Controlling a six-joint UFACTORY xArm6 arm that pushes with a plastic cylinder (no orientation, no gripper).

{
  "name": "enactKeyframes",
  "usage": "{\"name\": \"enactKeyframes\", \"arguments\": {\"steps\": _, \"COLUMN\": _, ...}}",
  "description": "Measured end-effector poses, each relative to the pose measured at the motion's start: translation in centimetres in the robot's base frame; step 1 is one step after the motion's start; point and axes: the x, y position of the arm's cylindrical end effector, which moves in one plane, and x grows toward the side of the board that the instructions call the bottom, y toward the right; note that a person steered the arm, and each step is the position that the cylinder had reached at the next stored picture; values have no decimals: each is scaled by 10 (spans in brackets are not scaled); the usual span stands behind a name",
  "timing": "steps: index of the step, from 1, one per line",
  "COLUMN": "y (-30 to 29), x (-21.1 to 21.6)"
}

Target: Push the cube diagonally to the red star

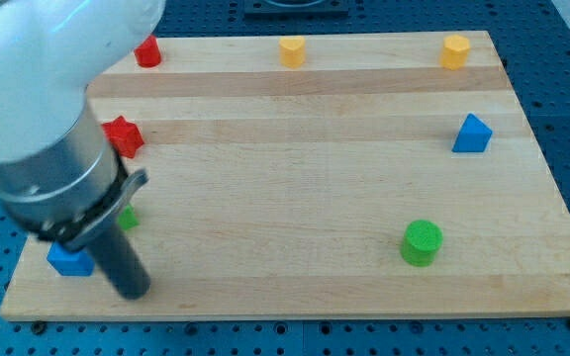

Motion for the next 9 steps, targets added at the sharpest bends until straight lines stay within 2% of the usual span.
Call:
{"name": "enactKeyframes", "arguments": {"steps": 1, "y": -24, "x": 7}}
{"name": "enactKeyframes", "arguments": {"steps": 2, "y": -73, "x": 7}}
{"name": "enactKeyframes", "arguments": {"steps": 3, "y": -107, "x": -2}}
{"name": "enactKeyframes", "arguments": {"steps": 4, "y": -111, "x": -23}}
{"name": "enactKeyframes", "arguments": {"steps": 5, "y": -111, "x": -33}}
{"name": "enactKeyframes", "arguments": {"steps": 7, "y": -64, "x": -38}}
{"name": "enactKeyframes", "arguments": {"steps": 9, "y": -5, "x": -80}}
